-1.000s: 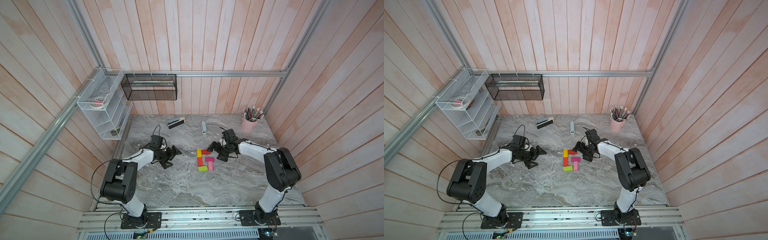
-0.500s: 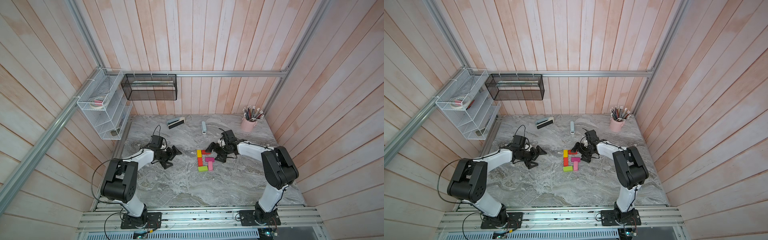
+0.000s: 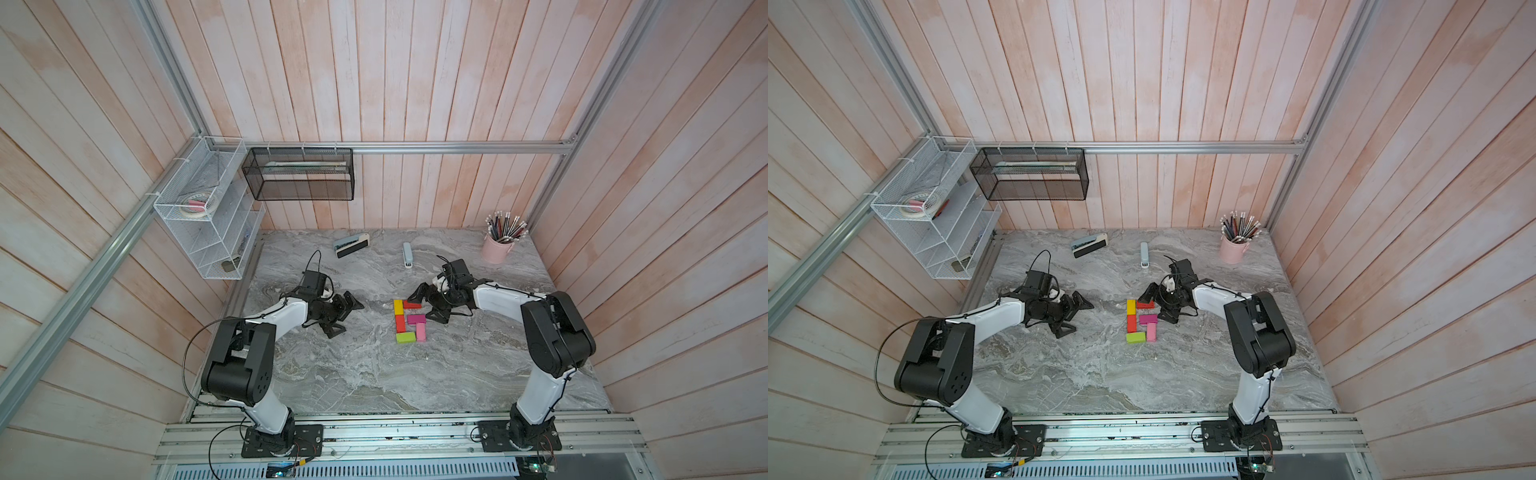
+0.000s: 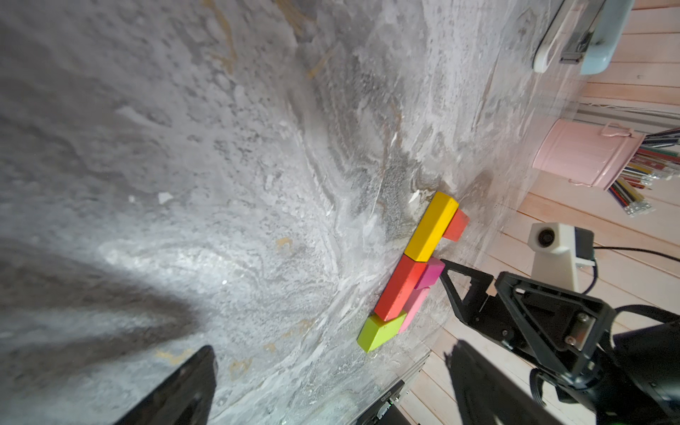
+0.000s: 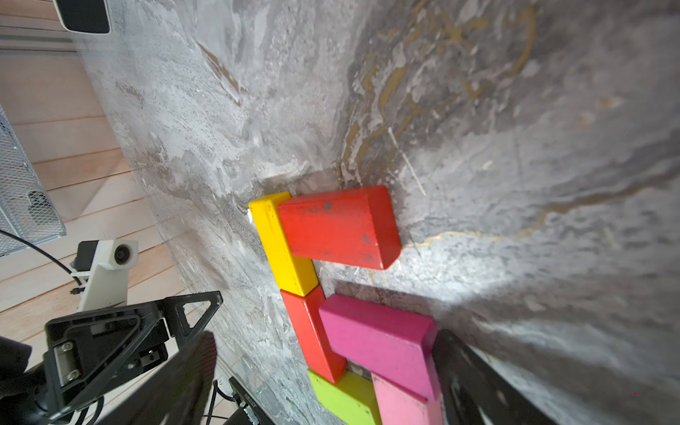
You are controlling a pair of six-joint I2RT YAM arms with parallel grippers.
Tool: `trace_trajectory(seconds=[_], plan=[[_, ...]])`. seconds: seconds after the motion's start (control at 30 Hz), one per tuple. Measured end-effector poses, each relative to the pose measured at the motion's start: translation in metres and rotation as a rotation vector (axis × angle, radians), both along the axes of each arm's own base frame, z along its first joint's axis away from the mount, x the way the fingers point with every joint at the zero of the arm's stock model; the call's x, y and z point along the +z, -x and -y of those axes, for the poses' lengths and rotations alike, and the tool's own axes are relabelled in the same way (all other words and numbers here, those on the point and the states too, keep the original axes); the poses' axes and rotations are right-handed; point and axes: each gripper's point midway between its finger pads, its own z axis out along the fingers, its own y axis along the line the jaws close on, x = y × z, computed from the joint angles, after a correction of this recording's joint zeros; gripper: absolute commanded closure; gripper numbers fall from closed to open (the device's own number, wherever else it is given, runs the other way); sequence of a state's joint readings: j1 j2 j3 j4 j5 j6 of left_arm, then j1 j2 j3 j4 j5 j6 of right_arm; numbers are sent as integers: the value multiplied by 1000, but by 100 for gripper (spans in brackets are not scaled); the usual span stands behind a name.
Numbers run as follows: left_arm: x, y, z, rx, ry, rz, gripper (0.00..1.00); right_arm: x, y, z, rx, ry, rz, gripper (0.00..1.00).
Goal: Assemble the number 6 with building blocks
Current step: Assemble the building block at the center of the board.
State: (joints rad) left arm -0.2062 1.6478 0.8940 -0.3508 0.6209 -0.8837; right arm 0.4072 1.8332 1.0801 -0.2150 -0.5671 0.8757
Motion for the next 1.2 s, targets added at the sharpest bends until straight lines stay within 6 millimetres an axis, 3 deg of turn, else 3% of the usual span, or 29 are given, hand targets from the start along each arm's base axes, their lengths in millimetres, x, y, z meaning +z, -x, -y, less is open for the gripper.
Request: trace_trajectory(seconds=[0.43, 0.6, 0.77, 1.2], plan=[[0, 0, 0, 0, -1, 0, 0, 0, 5, -6, 14, -6, -9, 5], [0, 0, 0, 0, -1, 0, 0, -6, 4, 4, -17, 55, -11, 5], [0, 0, 0, 1, -1, 0, 0, 2, 3, 13, -42, 99, 17, 5], [0, 0, -1, 2, -4, 1, 0, -9, 28, 7, 8, 94, -52, 5]])
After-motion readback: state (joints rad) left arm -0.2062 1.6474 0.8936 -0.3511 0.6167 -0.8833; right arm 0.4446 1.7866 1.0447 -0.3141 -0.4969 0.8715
